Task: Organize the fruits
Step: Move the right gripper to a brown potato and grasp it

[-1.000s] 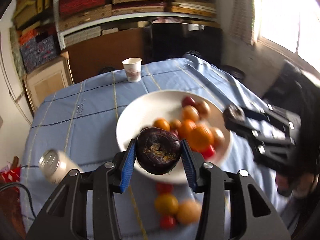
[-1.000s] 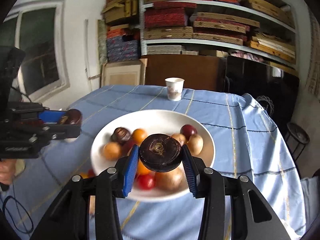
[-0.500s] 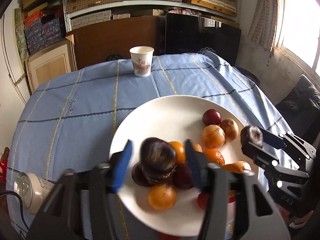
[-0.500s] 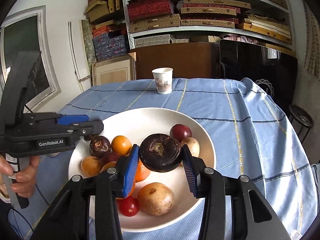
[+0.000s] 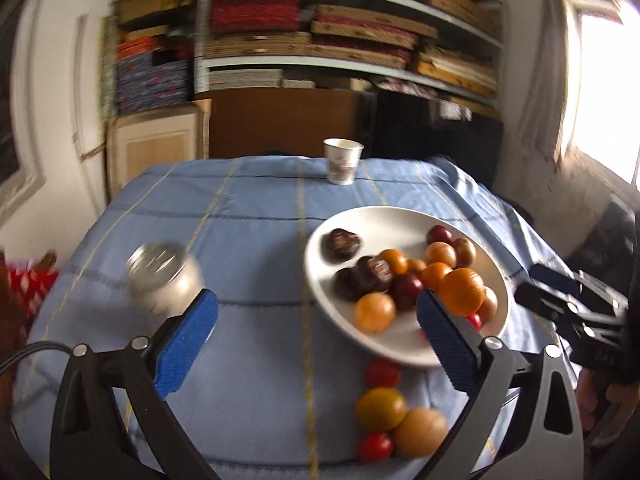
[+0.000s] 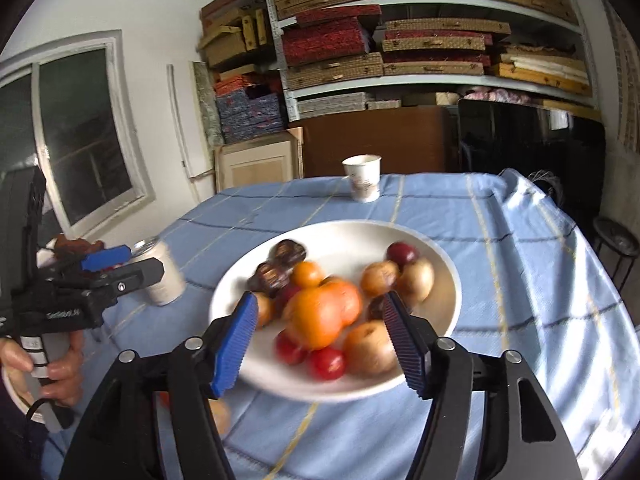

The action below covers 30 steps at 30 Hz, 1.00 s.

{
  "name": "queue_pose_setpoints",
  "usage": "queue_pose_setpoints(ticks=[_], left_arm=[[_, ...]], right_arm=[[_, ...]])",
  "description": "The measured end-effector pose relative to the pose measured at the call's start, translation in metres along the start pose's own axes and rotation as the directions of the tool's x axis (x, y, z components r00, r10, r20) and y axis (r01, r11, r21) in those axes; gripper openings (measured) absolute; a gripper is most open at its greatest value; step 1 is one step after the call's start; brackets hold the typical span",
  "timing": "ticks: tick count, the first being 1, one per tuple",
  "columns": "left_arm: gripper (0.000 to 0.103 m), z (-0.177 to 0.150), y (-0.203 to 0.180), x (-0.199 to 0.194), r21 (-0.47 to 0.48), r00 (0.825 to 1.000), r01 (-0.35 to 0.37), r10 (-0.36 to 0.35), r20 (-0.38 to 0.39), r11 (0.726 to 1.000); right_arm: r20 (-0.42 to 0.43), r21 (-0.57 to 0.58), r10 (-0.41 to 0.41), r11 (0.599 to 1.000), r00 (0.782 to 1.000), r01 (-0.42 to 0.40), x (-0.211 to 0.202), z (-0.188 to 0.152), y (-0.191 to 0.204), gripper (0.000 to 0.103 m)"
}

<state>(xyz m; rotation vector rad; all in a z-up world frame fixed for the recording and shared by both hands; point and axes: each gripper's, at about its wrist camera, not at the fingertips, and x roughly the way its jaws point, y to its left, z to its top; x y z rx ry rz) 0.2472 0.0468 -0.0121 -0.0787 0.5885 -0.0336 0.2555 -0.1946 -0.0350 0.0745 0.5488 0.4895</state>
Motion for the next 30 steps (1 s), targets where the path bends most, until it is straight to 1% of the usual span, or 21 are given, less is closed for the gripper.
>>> queue_pose_setpoints(ticks=[3,5,10,13,21,22,24,28,29,30], left_arm=[[0.098,-0.015,0.015,-0.001,-0.063,0.999,-0.010,0.007,-0.050,0.998],[0.098,-0.019,0.020,-0.002,-0.079,0.998,-0.019,0.013,-0.066,0.997],[0.098,-0.021,0.028,-0.012,-0.093,0.997,-0.077,0.075,-0.030,0.993],[0.098,-0.024,0.030,-0.013,-0.096,0.996,-0.083,0.080,-0.037,0.992],[0.098,-0.027,0.032,-0.014,-0.085,0.995,-0.089,0.086,-0.047,0.992],[0.098,-0.028,0.032,-0.014,-0.086,0.995,-0.091,0.087,-0.048,0.992],[0.098,-0.028,0.033,-0.015,-0.089,0.995,-0.095,0.091,-0.047,0.991],[0.098,-0.028,0.033,-0.015,-0.089,0.995,-0.095,0.091,-0.046,0.991],[0.098,-0.028,0.033,-0.015,-0.088,0.995,-0.096,0.092,-0.046,0.991],[0.098,-0.028,0.033,-0.015,-0.085,0.995,-0.098,0.094,-0.044,0.992]], right_arm=[[-0.027,-0.007,0.045,0.999,0.999,-0.045,-0.003,-0.011,0.013,0.068],[-0.057,-0.046,0.082,0.995,0.995,-0.085,-0.004,-0.019,0.026,0.068],[-0.127,-0.151,0.144,0.975,0.981,-0.163,-0.002,-0.034,0.056,0.068],[-0.167,-0.196,0.158,0.962,0.973,-0.190,0.001,-0.041,0.067,0.068],[-0.242,-0.226,0.173,0.947,0.955,-0.229,0.007,-0.050,0.079,0.068],[-0.260,-0.232,0.171,0.944,0.950,-0.233,0.010,-0.051,0.081,0.068],[-0.308,-0.238,0.176,0.937,0.935,-0.255,0.016,-0.056,0.084,0.068],[-0.351,-0.226,0.185,0.935,0.918,-0.275,0.025,-0.059,0.083,0.068],[-0.359,-0.221,0.183,0.936,0.915,-0.273,0.028,-0.060,0.083,0.067],[-0.374,-0.210,0.177,0.940,0.911,-0.269,0.031,-0.061,0.081,0.063]])
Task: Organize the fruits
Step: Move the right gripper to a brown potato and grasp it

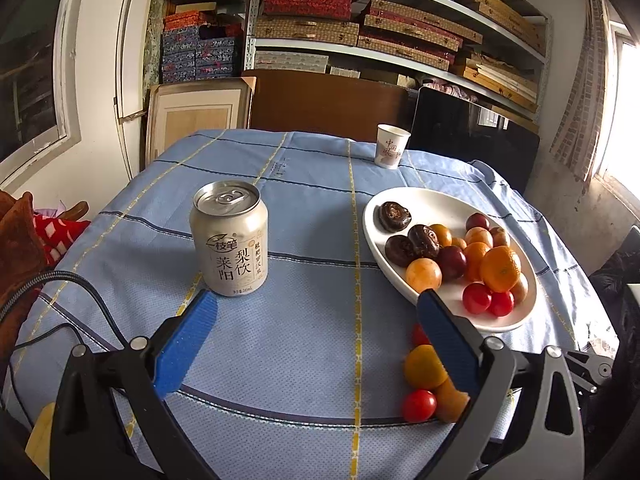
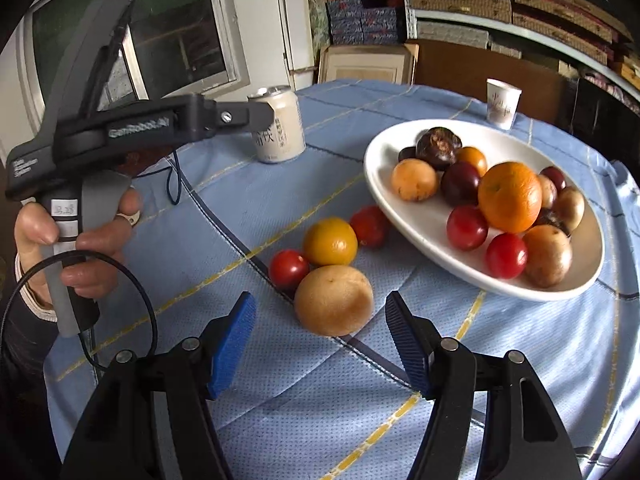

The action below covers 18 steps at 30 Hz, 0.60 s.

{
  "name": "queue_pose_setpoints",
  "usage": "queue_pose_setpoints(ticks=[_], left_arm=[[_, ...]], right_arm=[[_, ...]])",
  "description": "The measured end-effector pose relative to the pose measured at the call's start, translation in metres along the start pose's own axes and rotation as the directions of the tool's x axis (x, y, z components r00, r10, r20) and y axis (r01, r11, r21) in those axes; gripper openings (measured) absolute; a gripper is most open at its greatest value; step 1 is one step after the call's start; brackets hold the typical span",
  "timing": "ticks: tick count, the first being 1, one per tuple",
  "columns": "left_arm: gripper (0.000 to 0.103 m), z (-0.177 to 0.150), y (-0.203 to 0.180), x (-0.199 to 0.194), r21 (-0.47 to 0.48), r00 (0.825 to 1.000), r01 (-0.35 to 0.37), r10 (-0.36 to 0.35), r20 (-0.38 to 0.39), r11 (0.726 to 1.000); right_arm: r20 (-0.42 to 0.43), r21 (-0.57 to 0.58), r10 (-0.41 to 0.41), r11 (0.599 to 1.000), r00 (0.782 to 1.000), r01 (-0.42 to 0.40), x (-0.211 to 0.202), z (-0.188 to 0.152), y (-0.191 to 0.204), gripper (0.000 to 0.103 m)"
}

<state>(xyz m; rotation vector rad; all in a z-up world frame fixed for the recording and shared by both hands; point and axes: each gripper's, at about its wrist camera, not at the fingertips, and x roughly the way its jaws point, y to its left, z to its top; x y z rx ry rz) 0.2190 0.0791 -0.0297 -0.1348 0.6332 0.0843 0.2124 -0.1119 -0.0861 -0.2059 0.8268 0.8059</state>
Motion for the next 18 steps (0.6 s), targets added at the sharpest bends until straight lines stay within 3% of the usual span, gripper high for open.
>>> queue_pose_setpoints(ticks=[11,18], left_arm=[[0.098,-0.001,-0.006,0.000,0.024,1.000,0.000,0.000,-0.001,1.000],[0.098,-0.001,-0.002,0.002,0.012,1.000,-0.005,0.005,-0.008,1.000]], right_arm=[[-0.039,0.014,-0.015,1.000,0.999,0.016,0.014,0.002,0.000,0.045],[0.013,0.066,0.002,0.998,1.000,-0.003,-0.005,0.002,-0.015,0.044]])
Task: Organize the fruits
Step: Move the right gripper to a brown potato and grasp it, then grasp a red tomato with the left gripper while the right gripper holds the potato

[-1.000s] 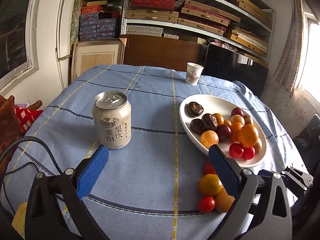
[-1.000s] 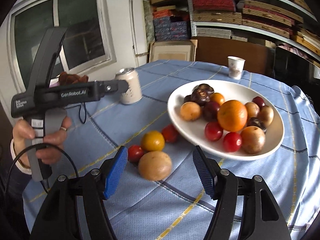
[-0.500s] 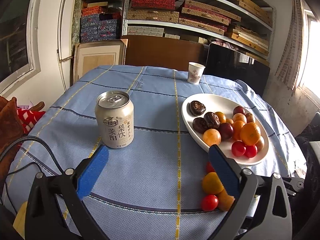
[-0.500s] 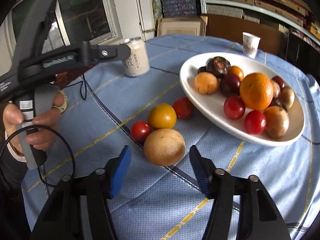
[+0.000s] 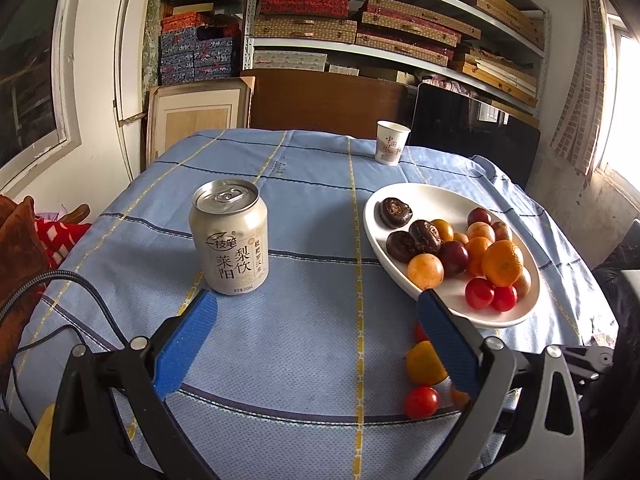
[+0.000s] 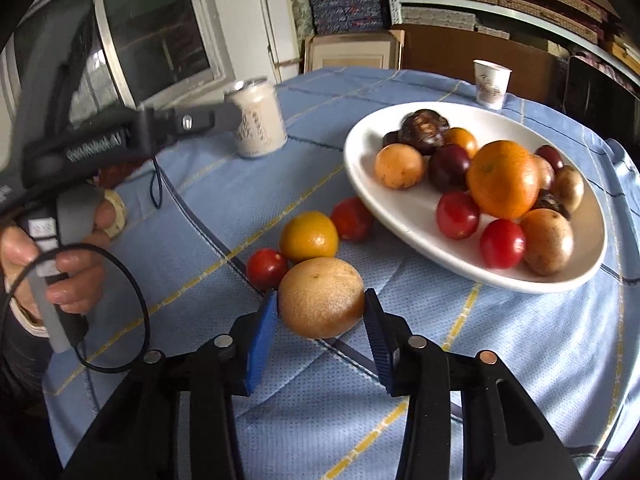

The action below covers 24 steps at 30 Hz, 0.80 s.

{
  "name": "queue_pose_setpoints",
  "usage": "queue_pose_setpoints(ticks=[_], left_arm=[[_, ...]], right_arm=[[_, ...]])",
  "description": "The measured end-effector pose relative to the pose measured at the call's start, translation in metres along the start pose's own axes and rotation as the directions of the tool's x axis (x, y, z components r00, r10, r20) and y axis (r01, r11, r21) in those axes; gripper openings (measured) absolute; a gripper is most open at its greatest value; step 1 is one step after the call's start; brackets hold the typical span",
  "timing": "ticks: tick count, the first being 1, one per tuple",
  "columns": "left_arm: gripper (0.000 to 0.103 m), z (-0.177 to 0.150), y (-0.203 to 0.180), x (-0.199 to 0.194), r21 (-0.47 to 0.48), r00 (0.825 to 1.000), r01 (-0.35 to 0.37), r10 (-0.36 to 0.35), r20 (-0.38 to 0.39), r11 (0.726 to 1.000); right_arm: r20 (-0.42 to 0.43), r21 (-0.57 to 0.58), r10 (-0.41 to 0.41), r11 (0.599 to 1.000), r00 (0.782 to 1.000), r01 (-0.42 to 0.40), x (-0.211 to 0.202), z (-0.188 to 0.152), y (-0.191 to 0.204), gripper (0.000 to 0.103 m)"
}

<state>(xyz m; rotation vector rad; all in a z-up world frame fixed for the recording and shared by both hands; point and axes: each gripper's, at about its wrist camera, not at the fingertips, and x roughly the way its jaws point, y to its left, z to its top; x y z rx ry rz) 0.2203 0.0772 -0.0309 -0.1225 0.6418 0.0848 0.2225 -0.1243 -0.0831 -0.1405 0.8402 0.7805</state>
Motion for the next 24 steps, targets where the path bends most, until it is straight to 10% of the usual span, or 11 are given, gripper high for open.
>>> queue_pose_setpoints(ticks=[11,24], left_arm=[[0.098,-0.016,-0.042,0.013,0.204,0.983,0.161,-0.138,-0.120,0.966],[0.057,-0.010,-0.092,0.055,0.309,0.918,0.341,-0.244,-0.314,0.888]], right_arm=[[0.135,0.121,-0.021,0.993,0.991,0.005,-0.046,-0.003,-0.027,0.044],[0.156,0.136,-0.029,0.991,0.987,0.007,-0.051,-0.003,-0.030,0.044]])
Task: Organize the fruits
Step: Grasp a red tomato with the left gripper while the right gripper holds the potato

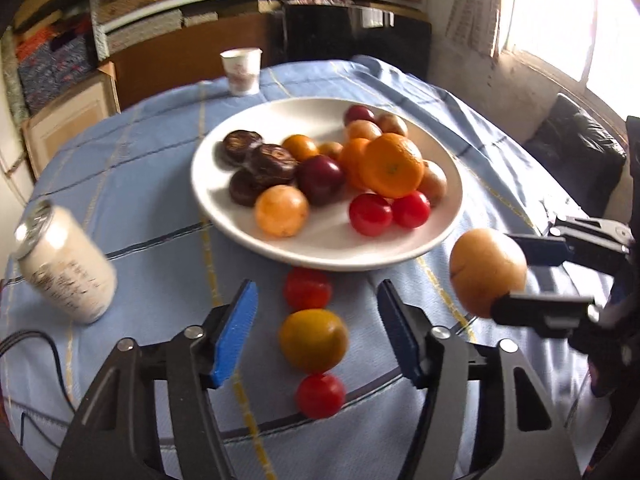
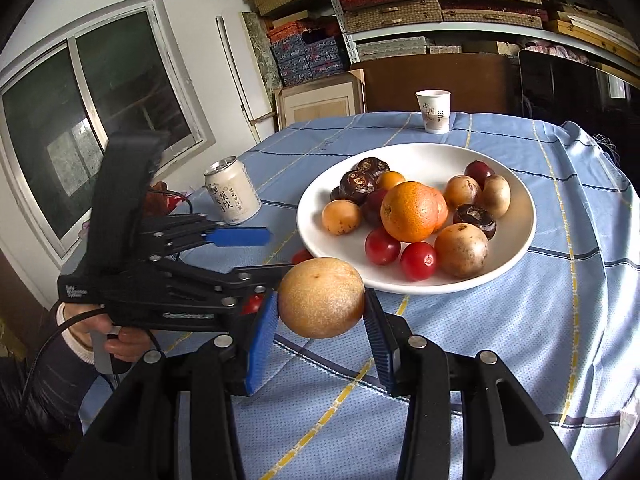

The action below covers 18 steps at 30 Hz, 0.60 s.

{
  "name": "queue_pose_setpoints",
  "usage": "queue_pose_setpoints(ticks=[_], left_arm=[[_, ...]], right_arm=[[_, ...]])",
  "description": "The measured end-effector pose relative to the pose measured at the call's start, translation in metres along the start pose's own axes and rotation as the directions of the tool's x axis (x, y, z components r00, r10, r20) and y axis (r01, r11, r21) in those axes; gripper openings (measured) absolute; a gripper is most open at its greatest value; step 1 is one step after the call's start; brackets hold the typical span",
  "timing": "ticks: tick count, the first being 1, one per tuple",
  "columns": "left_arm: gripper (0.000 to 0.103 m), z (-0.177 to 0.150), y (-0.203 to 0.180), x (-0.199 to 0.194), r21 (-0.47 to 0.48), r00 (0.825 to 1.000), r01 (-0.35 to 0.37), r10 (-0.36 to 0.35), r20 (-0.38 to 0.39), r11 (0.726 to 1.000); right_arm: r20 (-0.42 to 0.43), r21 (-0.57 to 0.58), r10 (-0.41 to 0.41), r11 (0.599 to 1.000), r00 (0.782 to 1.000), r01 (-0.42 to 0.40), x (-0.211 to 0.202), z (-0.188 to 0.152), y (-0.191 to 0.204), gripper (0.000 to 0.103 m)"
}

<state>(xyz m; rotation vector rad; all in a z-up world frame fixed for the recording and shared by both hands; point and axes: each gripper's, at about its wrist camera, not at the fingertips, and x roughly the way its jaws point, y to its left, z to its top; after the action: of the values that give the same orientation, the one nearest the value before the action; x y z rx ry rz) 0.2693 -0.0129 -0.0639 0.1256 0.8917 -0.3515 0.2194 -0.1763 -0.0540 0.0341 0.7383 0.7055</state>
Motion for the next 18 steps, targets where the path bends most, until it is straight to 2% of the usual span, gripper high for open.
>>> queue_pose_setpoints(ticks=[1,3,12,15,18], left_arm=[[0.050,0.004,0.000,0.005,-0.005,1.000,0.013,-0.013,-0.023,1.000],[0.046,0.008,0.002,0.014,-0.008,0.998,0.019,-0.020,-0.065,1.000],[0.044,0.012,0.004,0.029,0.003,0.994,-0.011,0.011,-0.105,1.000],[0.037,0.012,0.005,0.031,0.013,0.992,-0.041,0.043,-0.118,0.999],[0.035,0.012,0.008,0.033,0.001,0.991,-0.041,0.041,-0.127,0.999]], right_arm=[[0.001,-0.001,-0.006,1.000,1.000,0.006,-0.001,-0.001,0.000,0.044],[0.000,0.000,-0.010,1.000,1.000,0.010,-0.002,-0.001,0.000,0.044],[0.001,-0.009,-0.023,1.000,1.000,0.023,-0.003,-0.002,0.002,0.044],[0.001,-0.005,-0.030,1.000,1.000,0.030,-0.003,-0.002,0.001,0.044],[0.001,0.000,-0.032,1.000,1.000,0.032,-0.003,-0.002,0.000,0.044]])
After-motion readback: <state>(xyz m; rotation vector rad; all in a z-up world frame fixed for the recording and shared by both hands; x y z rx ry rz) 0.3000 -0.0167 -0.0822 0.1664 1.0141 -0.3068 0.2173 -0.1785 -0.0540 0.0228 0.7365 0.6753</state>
